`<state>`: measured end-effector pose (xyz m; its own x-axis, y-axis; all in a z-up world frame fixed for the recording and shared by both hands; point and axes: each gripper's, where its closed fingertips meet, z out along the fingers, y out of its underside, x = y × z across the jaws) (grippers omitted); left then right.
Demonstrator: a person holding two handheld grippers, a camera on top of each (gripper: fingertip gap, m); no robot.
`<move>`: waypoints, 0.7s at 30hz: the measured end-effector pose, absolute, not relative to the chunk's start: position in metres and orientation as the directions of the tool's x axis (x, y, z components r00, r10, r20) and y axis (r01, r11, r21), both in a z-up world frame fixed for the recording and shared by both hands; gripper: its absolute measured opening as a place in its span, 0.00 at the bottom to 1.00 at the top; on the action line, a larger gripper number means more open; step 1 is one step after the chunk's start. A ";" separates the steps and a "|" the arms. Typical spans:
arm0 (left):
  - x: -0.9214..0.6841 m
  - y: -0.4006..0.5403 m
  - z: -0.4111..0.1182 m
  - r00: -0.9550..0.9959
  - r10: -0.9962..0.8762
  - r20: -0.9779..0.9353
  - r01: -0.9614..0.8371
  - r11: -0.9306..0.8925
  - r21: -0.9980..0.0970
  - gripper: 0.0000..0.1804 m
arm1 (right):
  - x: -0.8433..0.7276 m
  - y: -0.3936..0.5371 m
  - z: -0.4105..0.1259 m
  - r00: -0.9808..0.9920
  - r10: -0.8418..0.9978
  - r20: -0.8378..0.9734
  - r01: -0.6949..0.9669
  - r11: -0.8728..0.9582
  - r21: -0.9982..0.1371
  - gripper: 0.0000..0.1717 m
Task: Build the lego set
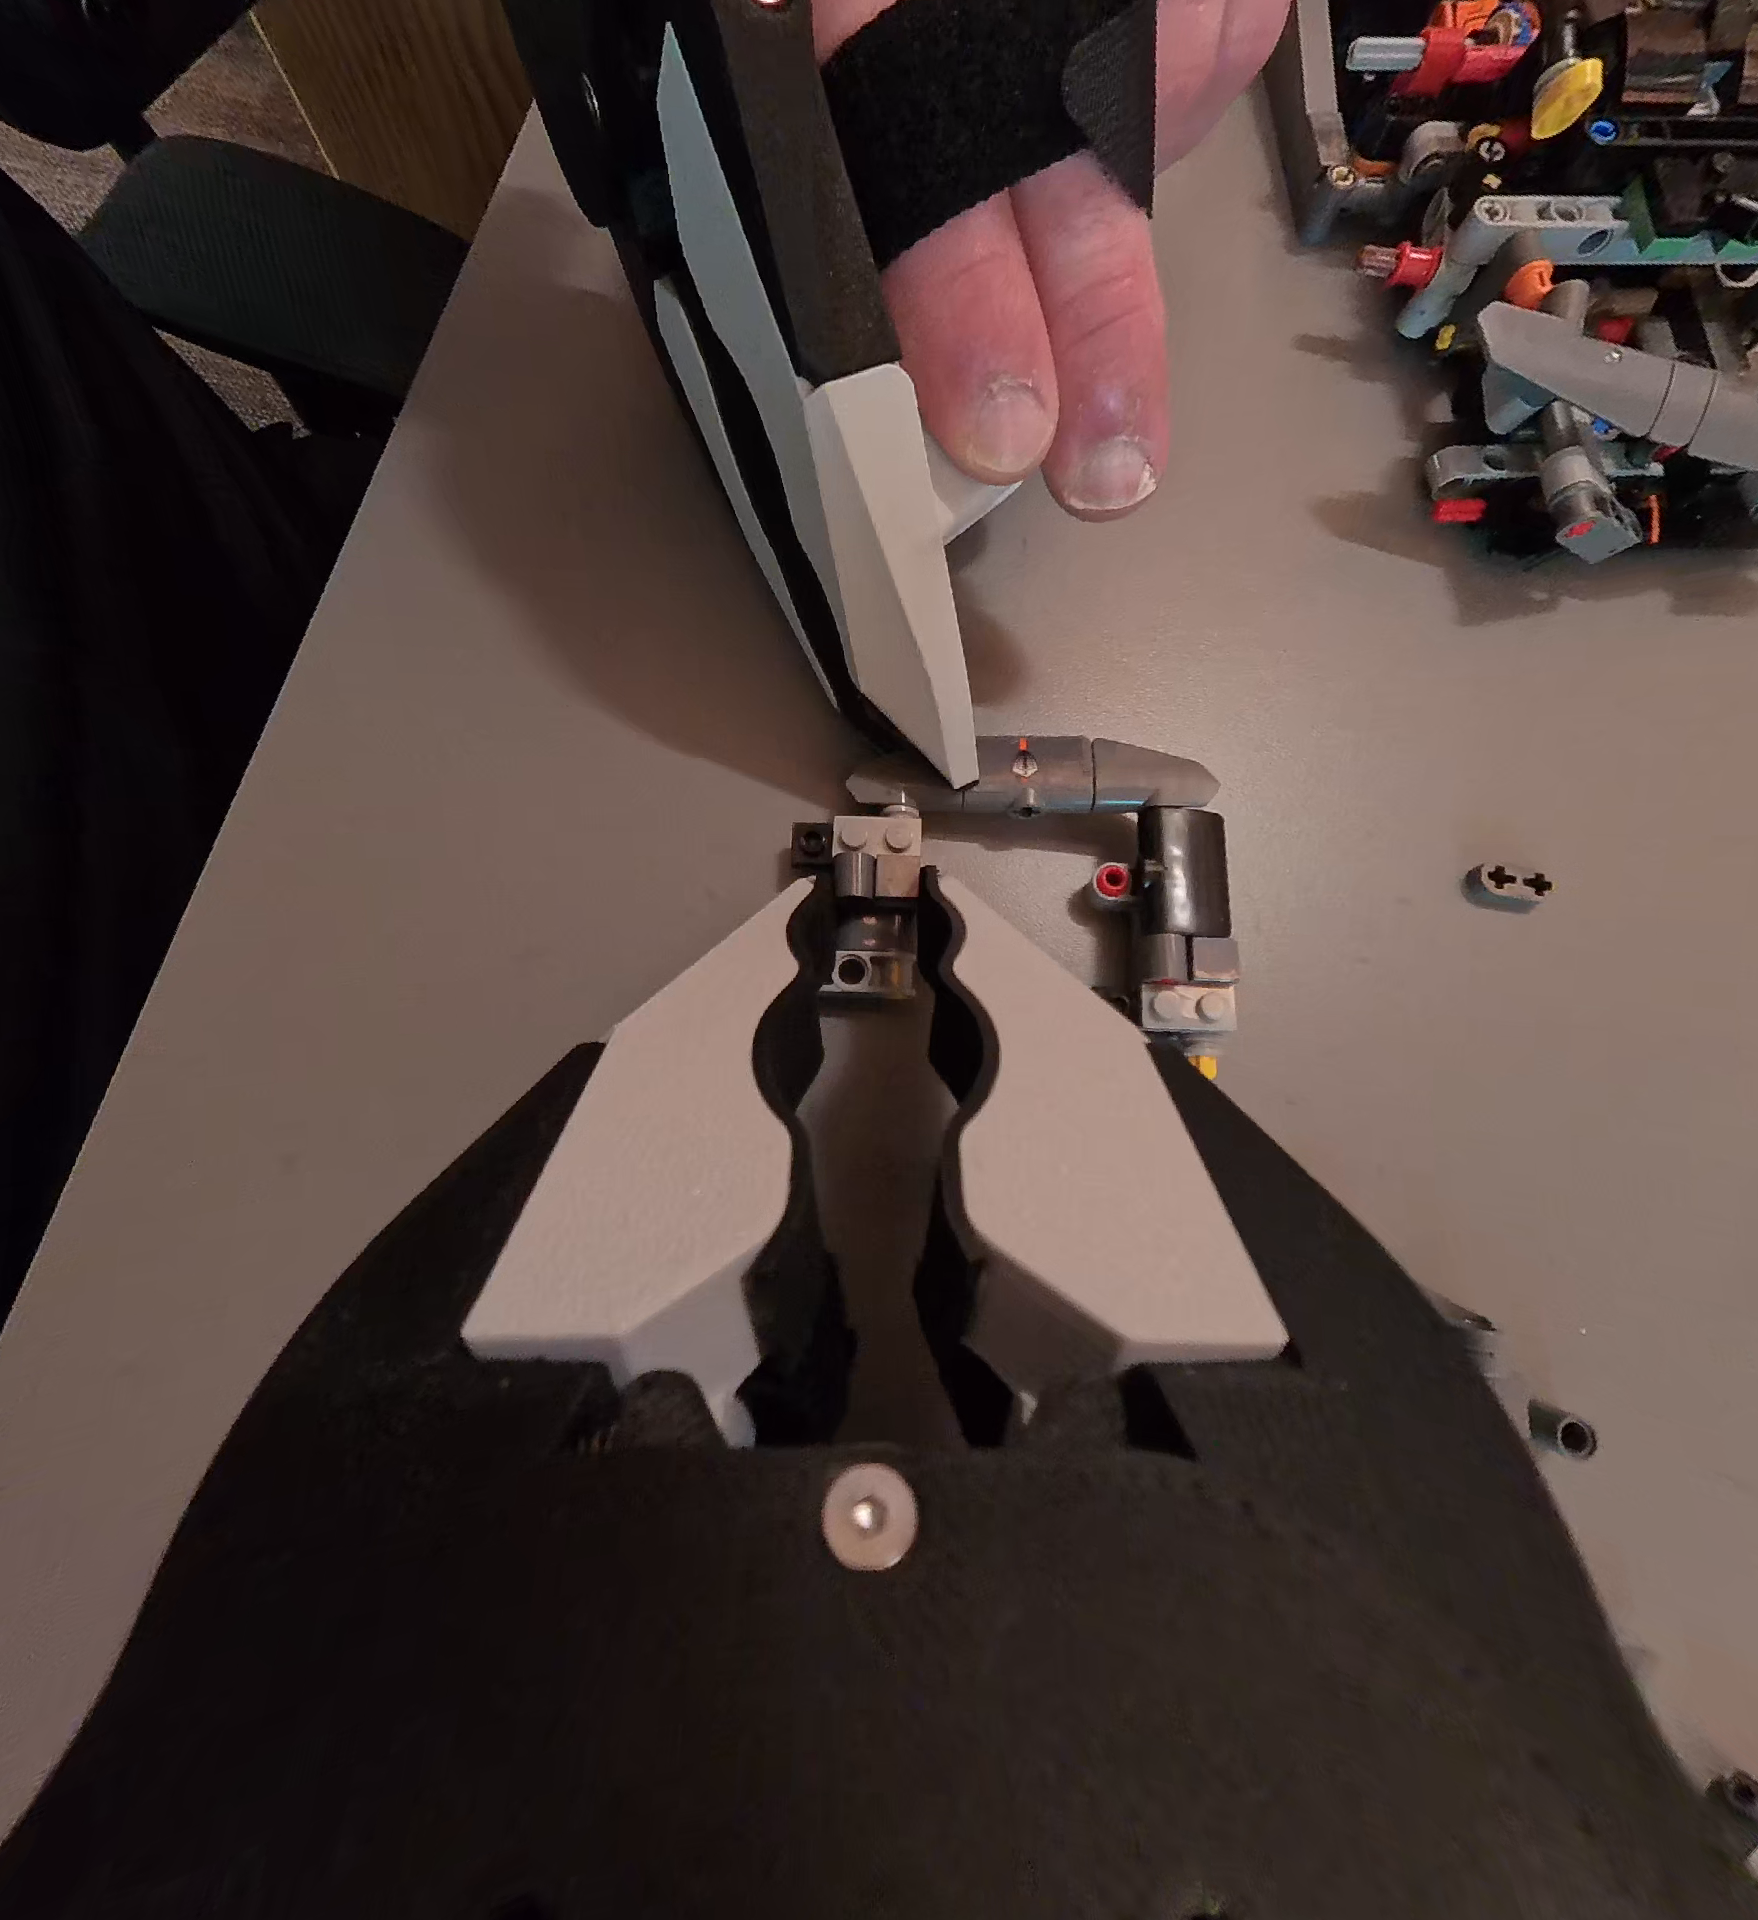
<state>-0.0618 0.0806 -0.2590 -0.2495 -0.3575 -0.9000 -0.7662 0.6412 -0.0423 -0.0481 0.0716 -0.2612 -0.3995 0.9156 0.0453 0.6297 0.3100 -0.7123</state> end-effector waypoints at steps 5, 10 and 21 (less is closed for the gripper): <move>-0.062 0.081 -0.259 -0.255 -0.351 -0.901 -0.764 0.644 -0.035 0.03 | -0.049 0.071 -0.261 -0.395 0.918 0.049 0.629 0.308 -0.714 0.08; -0.060 0.084 -0.258 -0.233 -0.362 -0.903 -0.769 0.637 -0.057 0.04 | -0.045 0.074 -0.258 -0.368 0.926 0.082 0.639 0.316 -0.702 0.13; -0.077 0.086 -0.249 -0.175 -0.426 -0.888 -0.793 0.595 -0.129 0.15 | -0.029 0.119 -0.230 -0.171 0.967 0.189 0.688 0.255 -0.679 0.21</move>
<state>-0.0772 0.0860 -0.2494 -0.1754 -0.4257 -0.8877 -0.7931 0.5953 -0.1288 -0.0293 0.1188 -0.2298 -0.1713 0.9670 0.1887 0.6884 0.2546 -0.6792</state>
